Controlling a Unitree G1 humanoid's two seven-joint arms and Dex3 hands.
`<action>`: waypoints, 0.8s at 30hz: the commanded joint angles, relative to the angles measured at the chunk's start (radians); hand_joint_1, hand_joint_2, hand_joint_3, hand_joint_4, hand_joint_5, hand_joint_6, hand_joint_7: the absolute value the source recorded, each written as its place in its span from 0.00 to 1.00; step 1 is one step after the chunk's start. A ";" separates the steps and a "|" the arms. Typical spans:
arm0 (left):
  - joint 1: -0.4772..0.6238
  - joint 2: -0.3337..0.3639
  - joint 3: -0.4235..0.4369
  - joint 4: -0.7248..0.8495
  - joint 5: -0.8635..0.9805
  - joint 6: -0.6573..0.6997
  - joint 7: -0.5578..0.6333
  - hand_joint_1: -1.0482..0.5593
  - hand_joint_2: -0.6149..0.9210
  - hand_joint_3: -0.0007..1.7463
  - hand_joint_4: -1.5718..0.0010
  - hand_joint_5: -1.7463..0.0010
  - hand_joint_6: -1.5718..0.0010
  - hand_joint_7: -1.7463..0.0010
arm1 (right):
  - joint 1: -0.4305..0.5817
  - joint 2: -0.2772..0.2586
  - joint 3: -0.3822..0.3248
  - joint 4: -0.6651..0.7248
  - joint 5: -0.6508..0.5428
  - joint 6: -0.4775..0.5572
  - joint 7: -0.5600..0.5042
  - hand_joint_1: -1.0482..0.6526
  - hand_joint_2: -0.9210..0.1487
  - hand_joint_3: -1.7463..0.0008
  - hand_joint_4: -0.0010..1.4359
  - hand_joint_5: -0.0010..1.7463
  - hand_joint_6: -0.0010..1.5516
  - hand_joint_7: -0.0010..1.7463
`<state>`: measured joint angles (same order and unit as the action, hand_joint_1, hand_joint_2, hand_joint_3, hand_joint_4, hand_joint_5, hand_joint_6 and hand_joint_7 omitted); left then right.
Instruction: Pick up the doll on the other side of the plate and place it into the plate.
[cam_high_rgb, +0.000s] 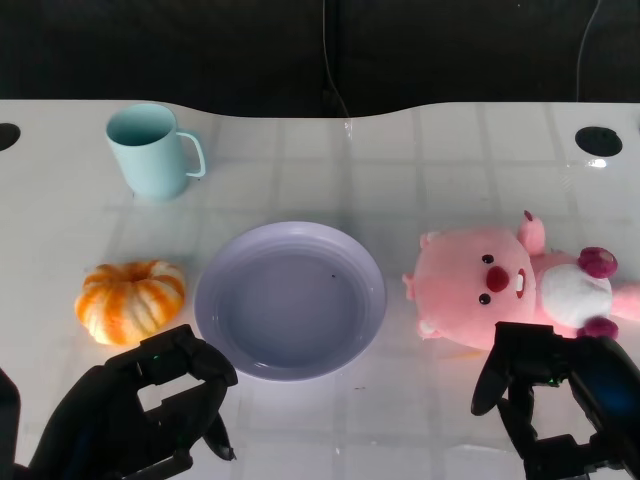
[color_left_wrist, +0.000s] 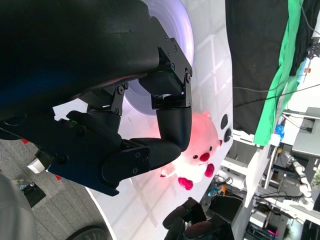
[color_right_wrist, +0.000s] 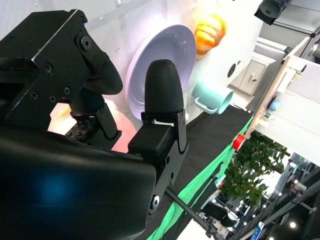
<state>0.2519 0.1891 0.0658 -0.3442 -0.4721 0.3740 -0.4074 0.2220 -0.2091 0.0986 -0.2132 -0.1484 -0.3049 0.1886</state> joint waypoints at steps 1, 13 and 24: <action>-0.005 0.012 -0.002 0.011 0.013 -0.018 -0.010 0.39 0.87 0.45 0.58 0.00 0.59 0.21 | 0.001 -0.009 -0.008 0.008 0.004 -0.019 -0.003 0.74 0.58 0.16 0.60 0.98 0.54 0.77; -0.005 0.006 -0.008 0.028 0.021 -0.040 -0.015 0.39 0.87 0.45 0.57 0.00 0.58 0.21 | 0.001 -0.009 -0.010 0.020 0.005 -0.026 -0.003 0.74 0.59 0.16 0.60 0.99 0.54 0.78; -0.009 0.003 -0.006 0.024 0.012 -0.024 -0.005 0.41 0.85 0.47 0.57 0.00 0.58 0.21 | -0.001 -0.011 -0.010 0.021 -0.002 -0.040 -0.006 0.75 0.59 0.16 0.61 0.98 0.55 0.78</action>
<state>0.2487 0.1851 0.0581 -0.3244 -0.4659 0.3537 -0.4142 0.2194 -0.2092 0.0984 -0.1969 -0.1507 -0.3307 0.1883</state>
